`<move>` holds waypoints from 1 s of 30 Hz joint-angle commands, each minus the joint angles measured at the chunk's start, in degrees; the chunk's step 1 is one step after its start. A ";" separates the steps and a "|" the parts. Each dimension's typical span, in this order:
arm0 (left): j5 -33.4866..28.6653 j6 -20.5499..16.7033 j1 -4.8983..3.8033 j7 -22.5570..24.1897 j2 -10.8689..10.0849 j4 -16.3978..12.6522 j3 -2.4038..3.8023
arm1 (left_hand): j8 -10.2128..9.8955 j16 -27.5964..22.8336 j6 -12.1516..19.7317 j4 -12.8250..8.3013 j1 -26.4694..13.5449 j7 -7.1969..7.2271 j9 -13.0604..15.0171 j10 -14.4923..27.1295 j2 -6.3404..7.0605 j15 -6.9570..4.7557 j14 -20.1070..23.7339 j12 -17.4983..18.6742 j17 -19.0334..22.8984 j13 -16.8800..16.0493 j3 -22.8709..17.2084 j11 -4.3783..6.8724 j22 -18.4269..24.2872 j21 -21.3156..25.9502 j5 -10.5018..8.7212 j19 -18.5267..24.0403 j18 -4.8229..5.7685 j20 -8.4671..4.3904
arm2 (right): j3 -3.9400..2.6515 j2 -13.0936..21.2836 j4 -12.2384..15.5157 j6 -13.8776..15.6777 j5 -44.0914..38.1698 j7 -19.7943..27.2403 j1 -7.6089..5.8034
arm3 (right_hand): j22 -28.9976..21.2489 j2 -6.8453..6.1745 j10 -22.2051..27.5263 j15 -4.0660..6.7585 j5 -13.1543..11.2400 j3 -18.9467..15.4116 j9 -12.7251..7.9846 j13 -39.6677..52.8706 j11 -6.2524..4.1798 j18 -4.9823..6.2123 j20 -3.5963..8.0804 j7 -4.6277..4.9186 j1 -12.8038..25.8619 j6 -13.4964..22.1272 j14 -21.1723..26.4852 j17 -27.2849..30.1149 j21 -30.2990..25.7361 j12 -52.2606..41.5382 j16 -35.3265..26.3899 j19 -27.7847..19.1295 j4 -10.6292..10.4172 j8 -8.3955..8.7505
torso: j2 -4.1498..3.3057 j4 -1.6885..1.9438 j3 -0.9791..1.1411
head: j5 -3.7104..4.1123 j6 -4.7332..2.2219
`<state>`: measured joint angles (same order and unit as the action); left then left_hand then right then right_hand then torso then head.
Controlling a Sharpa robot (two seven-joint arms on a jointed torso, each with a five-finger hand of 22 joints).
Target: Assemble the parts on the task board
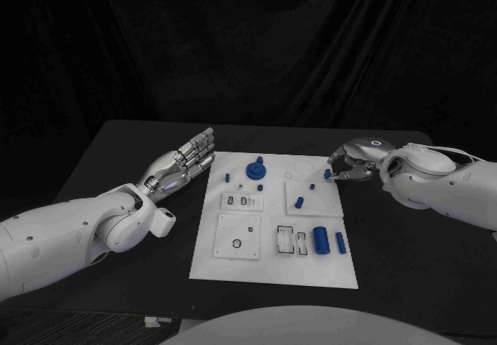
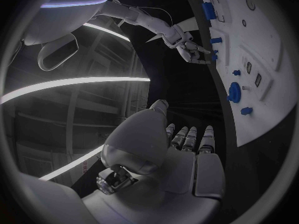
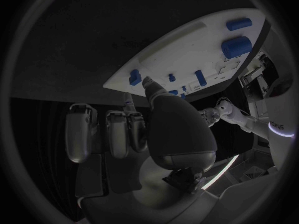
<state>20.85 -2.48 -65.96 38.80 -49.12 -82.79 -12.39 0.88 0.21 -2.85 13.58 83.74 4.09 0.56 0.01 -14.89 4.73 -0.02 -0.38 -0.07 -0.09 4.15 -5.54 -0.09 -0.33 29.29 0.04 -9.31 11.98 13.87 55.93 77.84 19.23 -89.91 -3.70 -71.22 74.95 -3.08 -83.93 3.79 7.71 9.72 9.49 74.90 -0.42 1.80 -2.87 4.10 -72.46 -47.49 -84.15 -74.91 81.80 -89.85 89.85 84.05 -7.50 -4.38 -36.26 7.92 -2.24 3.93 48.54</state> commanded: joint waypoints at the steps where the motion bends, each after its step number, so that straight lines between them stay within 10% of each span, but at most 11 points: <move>1: -0.04 0.46 0.07 1.40 0.10 -0.07 0.05 | -0.30 -0.21 -0.08 -0.09 -0.58 -0.19 0.04 -0.01 0.15 0.38 0.02 0.38 0.07 0.09 -0.32 -0.40 0.09 0.33 0.32 -0.04 -1.00 0.27 | -0.02 -0.09 -0.12 0.58 -0.14 0.12 0.16 | 12.15 -0.03 -6.07 0.13 -0.19 -0.25 -0.03 15.10 0.27 0.37 0.31 0.38 -0.19 -0.06 -5.85 -15.09 -0.20 -0.15 0.15 0.49 0.05 -0.12 | -0.01 -0.03 -0.02 | 0.02 0.06; 30: -0.04 0.96 0.12 0.93 0.16 0.05 0.05 | 0.14 -0.21 -2.10 -0.27 -0.93 -2.85 0.39 -0.01 0.17 0.46 0.02 0.38 0.07 0.09 -0.69 -0.46 0.09 0.33 0.31 -0.04 -1.01 0.39 | -0.05 -2.47 -3.07 -0.30 -0.14 0.28 1.33 | 12.07 0.47 -6.07 0.02 0.65 -0.32 0.34 15.10 0.38 0.44 0.19 0.49 -0.83 -1.53 -5.85 -15.09 -0.53 -0.15 0.15 0.33 0.04 -0.84 | 0.00 -0.02 0.01 | -0.52 0.72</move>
<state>20.85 -2.24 -65.91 38.78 -49.07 -82.66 -12.39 0.88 0.21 -5.37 13.27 83.51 1.17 1.01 0.01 -14.65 4.72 -0.02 -0.38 -0.07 -0.06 3.84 -5.53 -0.10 -0.34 29.29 0.03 -9.30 11.97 13.84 53.49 74.94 19.07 -89.91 -3.57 -70.08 74.93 -2.78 -83.93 3.79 8.17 9.72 9.77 74.90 -0.42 1.81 -2.87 4.45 -72.78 -48.65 -84.15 -74.90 81.54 -89.85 89.85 84.05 -7.50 -4.94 -36.29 7.90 -2.21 3.30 49.20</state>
